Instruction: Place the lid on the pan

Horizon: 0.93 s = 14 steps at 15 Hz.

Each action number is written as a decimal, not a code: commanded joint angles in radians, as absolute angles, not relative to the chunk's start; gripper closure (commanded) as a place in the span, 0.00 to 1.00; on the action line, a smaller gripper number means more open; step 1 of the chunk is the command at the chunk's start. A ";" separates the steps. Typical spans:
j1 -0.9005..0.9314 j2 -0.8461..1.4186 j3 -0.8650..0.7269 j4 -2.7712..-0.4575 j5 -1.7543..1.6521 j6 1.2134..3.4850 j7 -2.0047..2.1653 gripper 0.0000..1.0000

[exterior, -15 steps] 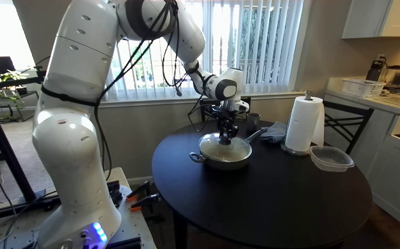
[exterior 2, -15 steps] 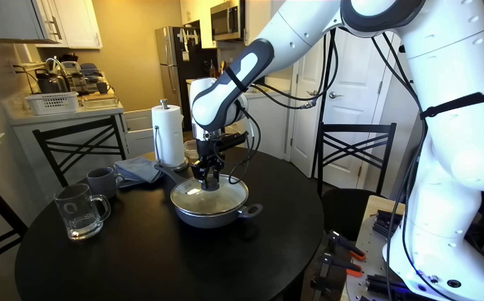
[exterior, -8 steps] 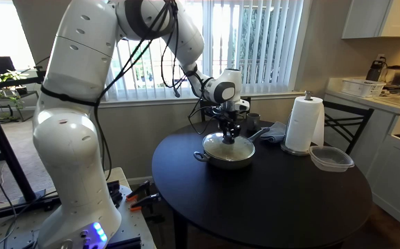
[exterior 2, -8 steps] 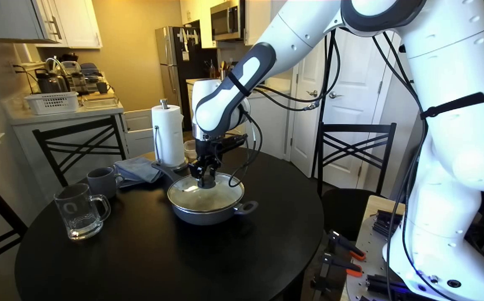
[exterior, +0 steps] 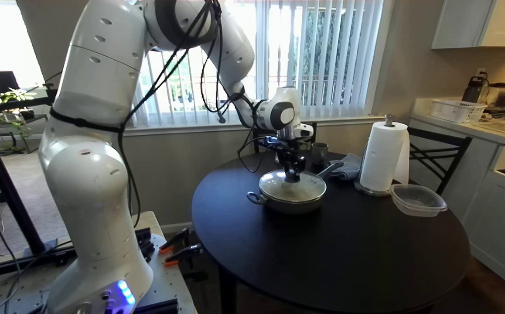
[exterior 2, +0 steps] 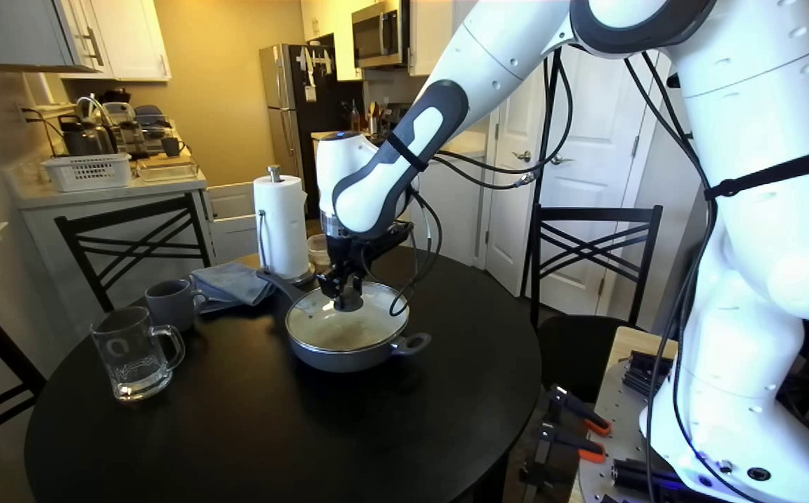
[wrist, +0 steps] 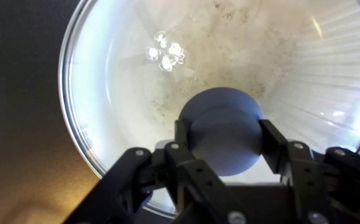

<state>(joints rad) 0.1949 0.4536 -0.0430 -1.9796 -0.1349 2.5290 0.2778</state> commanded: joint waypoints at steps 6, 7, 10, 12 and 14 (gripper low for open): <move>0.219 0.410 -0.085 -2.022 -0.215 2.527 0.346 0.00; 0.225 0.401 -0.096 -2.025 -0.226 2.526 0.363 0.00; 0.216 0.373 -0.092 -2.035 -0.215 2.517 0.359 0.00; 0.208 0.355 -0.093 -2.038 -0.214 2.516 0.356 0.00; 0.205 0.338 -0.098 -2.042 -0.216 2.512 0.360 0.00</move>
